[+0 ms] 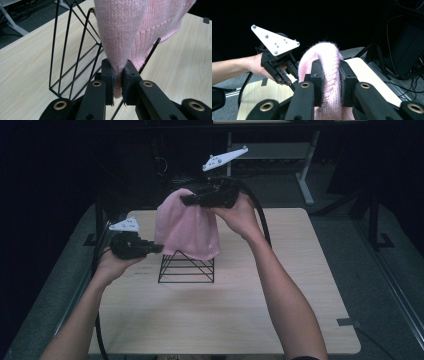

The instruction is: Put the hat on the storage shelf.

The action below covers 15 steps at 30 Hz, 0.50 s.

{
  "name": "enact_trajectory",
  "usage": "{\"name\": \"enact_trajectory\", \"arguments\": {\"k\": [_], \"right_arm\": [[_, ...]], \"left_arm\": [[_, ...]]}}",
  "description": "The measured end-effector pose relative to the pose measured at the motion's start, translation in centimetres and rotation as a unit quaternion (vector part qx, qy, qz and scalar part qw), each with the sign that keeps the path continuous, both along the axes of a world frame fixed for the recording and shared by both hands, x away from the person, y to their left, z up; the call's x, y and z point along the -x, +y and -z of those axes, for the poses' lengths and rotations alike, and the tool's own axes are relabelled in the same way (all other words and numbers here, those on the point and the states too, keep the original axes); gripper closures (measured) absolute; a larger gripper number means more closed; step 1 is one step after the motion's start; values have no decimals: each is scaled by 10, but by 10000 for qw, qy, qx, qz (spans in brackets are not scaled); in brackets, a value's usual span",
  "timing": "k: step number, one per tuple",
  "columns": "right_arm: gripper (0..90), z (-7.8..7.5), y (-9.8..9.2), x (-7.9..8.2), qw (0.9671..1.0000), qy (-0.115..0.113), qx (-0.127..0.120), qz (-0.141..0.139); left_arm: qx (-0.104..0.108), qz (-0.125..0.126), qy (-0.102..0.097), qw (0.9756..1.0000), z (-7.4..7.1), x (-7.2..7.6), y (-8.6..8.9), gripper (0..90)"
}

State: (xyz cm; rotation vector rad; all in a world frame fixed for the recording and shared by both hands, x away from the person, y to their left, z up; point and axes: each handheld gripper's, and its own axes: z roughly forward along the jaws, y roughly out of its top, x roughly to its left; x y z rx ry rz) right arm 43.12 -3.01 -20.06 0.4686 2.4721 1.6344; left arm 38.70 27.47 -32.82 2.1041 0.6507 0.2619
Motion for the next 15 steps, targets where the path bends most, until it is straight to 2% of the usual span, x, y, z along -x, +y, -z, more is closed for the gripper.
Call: {"name": "enact_trajectory", "arguments": {"k": [8,15], "right_arm": [[766,8,3,5,9999,71,38,-64],[765,14,7,9,9998,80,79,-141]], "left_arm": [[-86,-54,31,9999,8,2,3,818],[-284,-68,42,9996,11,2,3,818]]}}
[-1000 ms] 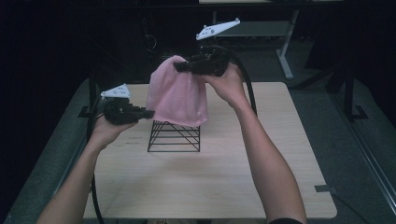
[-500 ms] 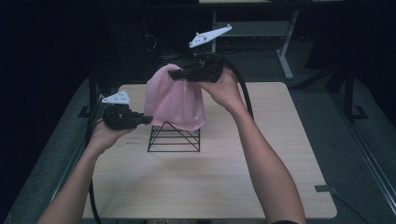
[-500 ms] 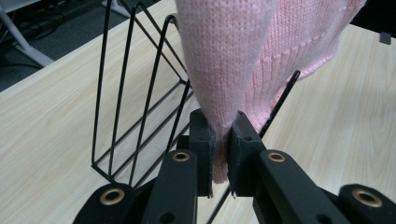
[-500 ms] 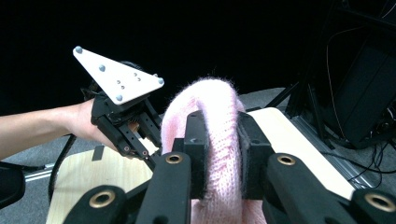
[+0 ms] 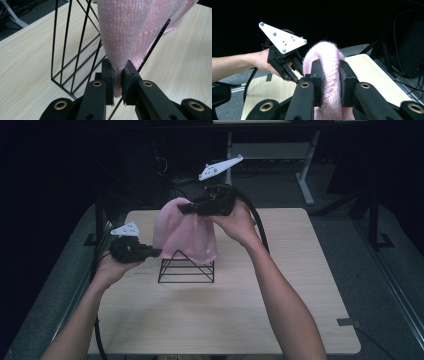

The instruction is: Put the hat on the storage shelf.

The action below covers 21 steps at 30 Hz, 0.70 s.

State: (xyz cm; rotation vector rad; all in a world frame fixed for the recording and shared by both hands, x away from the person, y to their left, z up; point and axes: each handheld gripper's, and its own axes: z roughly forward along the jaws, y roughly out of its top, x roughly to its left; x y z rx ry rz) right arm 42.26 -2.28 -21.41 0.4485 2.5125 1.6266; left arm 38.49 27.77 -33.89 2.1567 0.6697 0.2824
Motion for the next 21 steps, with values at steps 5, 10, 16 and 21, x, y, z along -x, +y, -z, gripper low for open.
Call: {"name": "enact_trajectory", "arguments": {"k": [5,10,16,21], "right_arm": [[764,5,-1,1,10000,37,41,-35],[762,13,0,1,9999,134,61,-75],[762,22,3,1,9997,202,69,-124],[762,26,6,1,9994,254,148,-161]], "left_arm": [[-35,-15,26,10000,5,1,1,820],[-68,-24,99,9999,13,1,2,820],[-241,6,114,9996,18,3,1,820],[-339,-2,159,9993,24,3,2,821]]}}
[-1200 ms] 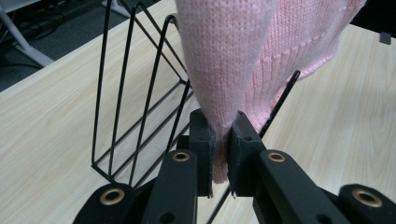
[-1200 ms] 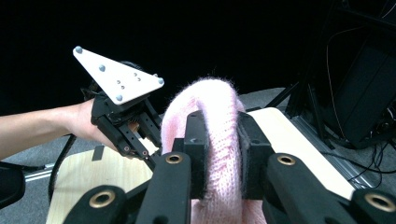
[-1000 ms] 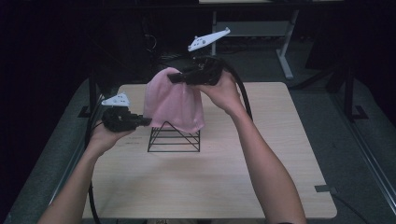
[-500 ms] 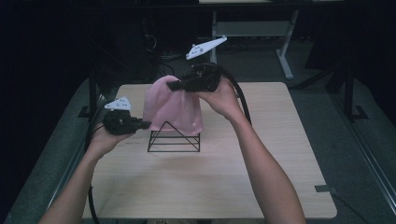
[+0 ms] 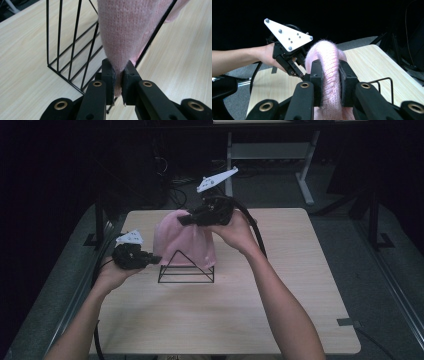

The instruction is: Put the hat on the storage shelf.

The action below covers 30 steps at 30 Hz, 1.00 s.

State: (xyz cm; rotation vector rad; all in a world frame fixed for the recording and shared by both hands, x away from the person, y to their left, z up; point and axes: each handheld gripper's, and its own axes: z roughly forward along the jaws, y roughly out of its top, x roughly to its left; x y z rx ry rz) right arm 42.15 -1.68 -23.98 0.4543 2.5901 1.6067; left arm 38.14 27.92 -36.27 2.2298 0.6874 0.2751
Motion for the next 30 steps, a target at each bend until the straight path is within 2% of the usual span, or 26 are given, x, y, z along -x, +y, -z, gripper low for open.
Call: {"name": "enact_trajectory", "arguments": {"k": [2,8,20,22,23,24,28,30], "right_arm": [[762,2,2,0,10000,35,24,-12],[761,11,8,-1,9997,151,150,-75],[759,26,12,-3,9992,283,244,-159],[758,28,12,-3,9990,320,265,-164],[758,29,11,-2,9990,324,279,-155],[759,30,12,-2,9989,357,251,-157],[758,33,9,-2,9988,384,264,-147],[757,35,8,-1,9987,401,287,-154]], "left_arm": [[-18,-13,17,10000,3,1,0,821],[-251,-6,105,9996,12,1,1,822],[-297,-102,262,9992,26,0,3,822],[-403,-60,250,9989,26,-1,3,822],[-368,-94,291,9989,27,0,1,822],[-444,-49,246,9987,27,-1,1,822],[-473,-47,266,9985,29,-1,-1,823],[-565,-8,289,9980,30,-1,-2,823]]}}
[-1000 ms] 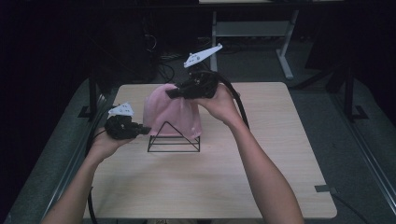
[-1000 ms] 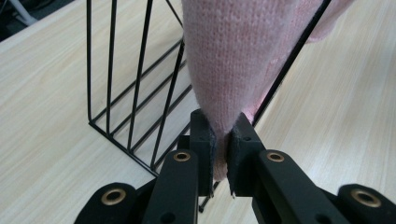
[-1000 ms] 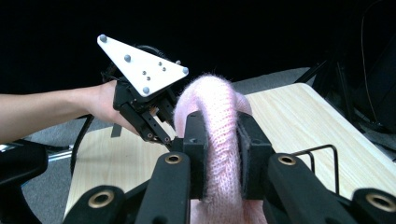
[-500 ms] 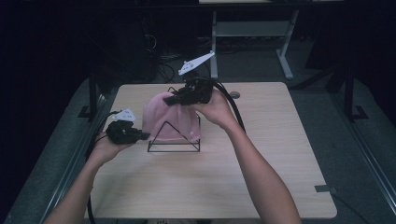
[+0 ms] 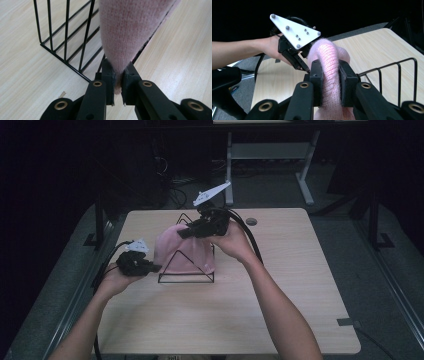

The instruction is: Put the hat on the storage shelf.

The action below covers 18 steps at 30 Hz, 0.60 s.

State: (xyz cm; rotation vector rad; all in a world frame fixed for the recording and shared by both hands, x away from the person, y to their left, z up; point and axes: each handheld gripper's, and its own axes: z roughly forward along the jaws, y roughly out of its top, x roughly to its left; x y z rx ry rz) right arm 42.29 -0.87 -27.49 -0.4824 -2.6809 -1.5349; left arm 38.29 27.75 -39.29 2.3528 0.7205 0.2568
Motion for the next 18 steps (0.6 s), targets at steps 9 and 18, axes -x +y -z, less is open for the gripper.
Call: {"name": "enact_trajectory", "arguments": {"k": [9,18], "right_arm": [[756,10,0,1,9999,163,42,-31],[752,22,3,1,9996,246,110,-76]], "left_arm": [[-158,-8,28,9999,9,0,-2,823],[-219,-66,149,9996,18,-1,0,824]]}}
